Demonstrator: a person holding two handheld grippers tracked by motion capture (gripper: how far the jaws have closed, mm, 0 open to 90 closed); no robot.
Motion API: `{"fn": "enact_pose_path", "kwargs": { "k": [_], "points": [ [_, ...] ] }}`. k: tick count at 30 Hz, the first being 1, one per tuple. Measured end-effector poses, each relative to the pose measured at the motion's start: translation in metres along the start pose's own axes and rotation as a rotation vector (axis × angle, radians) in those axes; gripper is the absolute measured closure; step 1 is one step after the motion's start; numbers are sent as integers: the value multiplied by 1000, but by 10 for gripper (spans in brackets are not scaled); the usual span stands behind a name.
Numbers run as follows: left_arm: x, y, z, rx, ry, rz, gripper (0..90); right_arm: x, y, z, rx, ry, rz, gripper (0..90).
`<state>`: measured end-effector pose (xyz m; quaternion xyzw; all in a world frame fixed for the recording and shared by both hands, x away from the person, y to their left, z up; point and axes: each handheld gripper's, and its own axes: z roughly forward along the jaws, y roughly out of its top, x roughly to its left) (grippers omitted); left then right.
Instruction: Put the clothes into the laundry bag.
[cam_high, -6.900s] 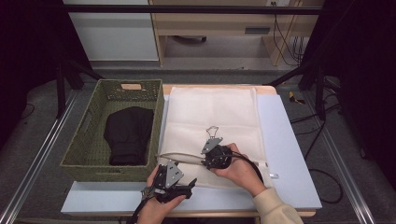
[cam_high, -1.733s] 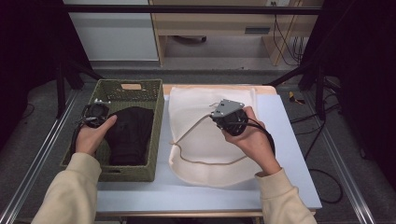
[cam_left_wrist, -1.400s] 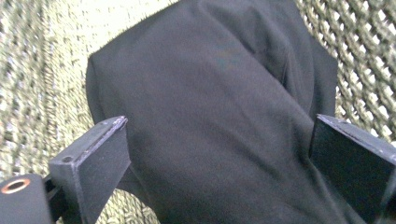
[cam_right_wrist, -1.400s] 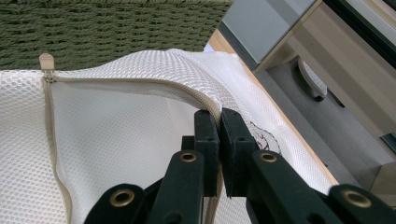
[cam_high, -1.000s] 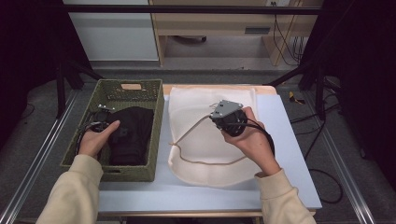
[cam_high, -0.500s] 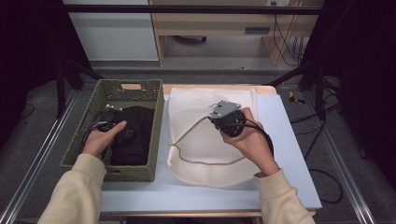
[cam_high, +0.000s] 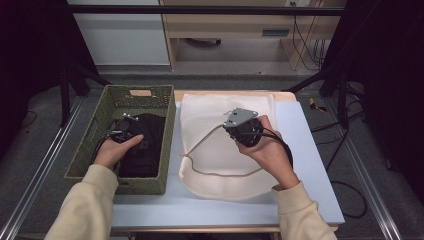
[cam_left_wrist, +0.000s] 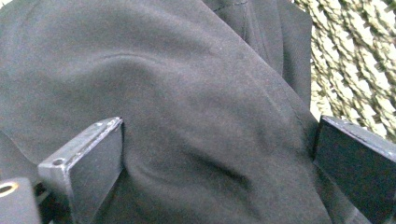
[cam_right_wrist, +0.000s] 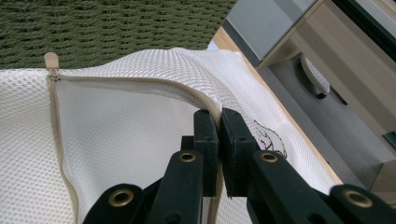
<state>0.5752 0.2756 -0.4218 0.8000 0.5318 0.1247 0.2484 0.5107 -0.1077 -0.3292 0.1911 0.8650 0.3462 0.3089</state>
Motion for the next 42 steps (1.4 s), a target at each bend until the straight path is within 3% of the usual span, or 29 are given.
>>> {"fn": "enact_pose_path", "kwargs": {
  "k": [4,9,15,21,31,42],
  "points": [
    [-3,0,3,9,23,25,3,0,0,0,1,3,-1,859],
    [-10,1,10,40,101,70,0,0,0,0,4,1,-2,860],
    [-13,3,14,62,158,83,0,1,0,0,5,3,-4,860],
    [-8,1,14,68,165,83,0,0,0,0,5,3,-6,859],
    [6,-5,15,96,159,26,0,0,-1,0,6,5,-5,859],
    [5,-5,15,87,152,33,0,1,-1,0,9,6,-3,856]
  ]
}}
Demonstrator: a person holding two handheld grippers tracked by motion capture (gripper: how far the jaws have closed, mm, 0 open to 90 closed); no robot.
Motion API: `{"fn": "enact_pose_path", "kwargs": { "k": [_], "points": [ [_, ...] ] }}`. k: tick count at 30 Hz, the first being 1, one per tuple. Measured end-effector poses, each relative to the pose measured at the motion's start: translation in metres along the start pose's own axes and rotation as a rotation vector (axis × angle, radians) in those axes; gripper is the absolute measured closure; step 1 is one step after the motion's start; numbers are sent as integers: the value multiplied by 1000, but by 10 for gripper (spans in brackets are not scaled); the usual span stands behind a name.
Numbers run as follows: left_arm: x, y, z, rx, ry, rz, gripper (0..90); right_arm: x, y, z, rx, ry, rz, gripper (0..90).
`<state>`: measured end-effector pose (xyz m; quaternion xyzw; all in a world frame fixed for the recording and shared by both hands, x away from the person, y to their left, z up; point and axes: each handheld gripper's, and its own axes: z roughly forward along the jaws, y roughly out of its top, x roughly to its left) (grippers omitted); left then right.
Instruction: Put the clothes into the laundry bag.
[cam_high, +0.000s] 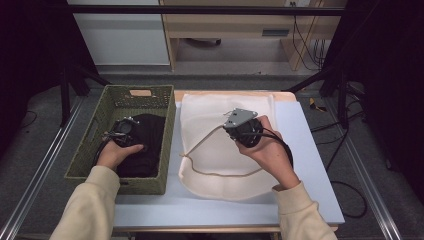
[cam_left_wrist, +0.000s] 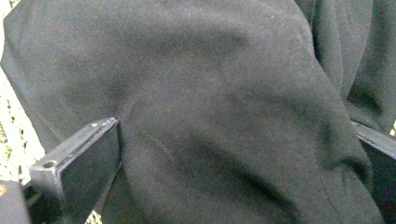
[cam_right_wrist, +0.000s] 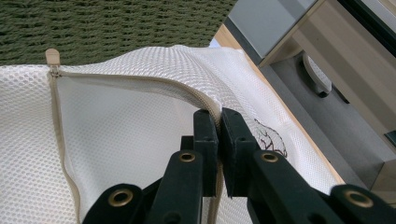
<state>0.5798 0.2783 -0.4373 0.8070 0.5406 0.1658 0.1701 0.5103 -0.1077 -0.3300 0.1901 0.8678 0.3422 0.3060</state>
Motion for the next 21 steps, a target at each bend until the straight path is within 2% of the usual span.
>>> {"fn": "enact_pose_path", "kwargs": {
  "k": [4,21],
  "points": [
    [1,-1,0,-8,-12,12,0,0,0,0,1,1,-2,857],
    [2,-1,2,-12,-24,1,0,1,0,0,3,6,-4,856]
  ]
}}
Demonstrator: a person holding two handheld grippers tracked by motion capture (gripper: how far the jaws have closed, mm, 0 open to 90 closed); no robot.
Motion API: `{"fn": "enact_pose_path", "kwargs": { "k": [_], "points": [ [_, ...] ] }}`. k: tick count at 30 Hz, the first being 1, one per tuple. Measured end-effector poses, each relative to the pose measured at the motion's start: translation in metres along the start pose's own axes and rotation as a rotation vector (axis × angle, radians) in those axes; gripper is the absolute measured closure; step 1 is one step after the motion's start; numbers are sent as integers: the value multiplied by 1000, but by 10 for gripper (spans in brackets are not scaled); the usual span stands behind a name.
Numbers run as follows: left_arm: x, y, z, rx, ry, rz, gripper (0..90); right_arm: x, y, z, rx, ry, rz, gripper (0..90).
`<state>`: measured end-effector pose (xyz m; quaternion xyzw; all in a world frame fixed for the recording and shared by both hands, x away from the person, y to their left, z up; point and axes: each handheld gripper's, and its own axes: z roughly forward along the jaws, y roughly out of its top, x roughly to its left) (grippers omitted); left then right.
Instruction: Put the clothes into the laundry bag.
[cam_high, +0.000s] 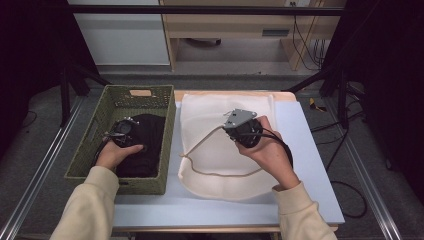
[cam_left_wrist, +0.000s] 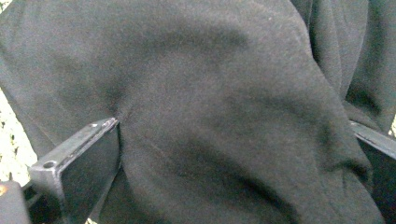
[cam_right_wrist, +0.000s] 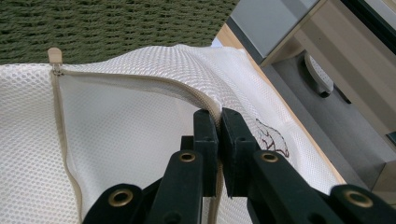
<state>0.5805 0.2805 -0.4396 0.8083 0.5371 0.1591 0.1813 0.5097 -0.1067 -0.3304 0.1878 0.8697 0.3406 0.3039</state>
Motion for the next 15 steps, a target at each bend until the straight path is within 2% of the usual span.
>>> {"fn": "enact_pose_path", "kwargs": {
  "k": [15],
  "points": [
    [-1,-1,4,21,13,3,3,2,1,1,6,5,-5,856]
  ]
}}
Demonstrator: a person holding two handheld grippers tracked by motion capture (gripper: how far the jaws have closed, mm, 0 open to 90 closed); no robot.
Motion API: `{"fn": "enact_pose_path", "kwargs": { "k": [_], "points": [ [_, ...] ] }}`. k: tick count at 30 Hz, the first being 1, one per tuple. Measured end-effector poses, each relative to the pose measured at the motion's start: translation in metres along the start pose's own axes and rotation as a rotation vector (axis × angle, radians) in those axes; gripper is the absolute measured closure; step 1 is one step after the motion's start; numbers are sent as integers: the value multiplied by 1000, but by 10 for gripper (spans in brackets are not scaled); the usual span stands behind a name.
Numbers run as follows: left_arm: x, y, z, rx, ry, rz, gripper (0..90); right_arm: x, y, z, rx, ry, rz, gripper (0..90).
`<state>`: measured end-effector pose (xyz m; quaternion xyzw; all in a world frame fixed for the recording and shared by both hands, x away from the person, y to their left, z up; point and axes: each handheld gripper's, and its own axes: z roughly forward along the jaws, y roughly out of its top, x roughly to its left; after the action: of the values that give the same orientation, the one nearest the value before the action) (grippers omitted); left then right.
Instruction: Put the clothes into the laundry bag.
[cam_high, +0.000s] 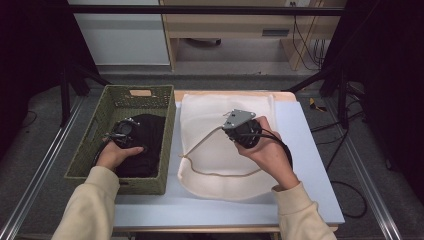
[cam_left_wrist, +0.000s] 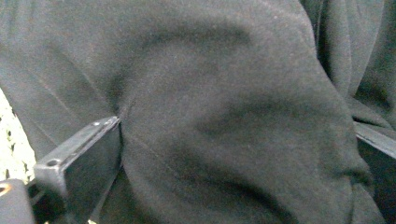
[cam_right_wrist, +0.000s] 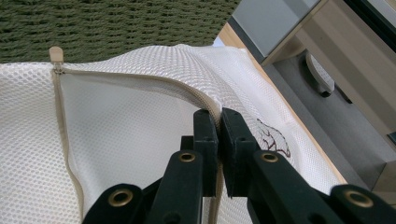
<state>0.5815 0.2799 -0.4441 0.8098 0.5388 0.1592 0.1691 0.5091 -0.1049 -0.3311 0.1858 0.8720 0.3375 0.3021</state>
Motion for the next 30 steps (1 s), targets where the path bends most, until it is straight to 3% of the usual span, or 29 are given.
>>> {"fn": "enact_pose_path", "kwargs": {
  "k": [16,21,30],
  "points": [
    [0,4,-3,41,4,39,258,1,1,-1,0,1,-2,856],
    [0,5,-5,39,10,60,397,0,1,-2,-8,1,-1,856],
    [1,6,-7,37,1,84,484,0,1,-3,-9,0,1,857]
  ]
}}
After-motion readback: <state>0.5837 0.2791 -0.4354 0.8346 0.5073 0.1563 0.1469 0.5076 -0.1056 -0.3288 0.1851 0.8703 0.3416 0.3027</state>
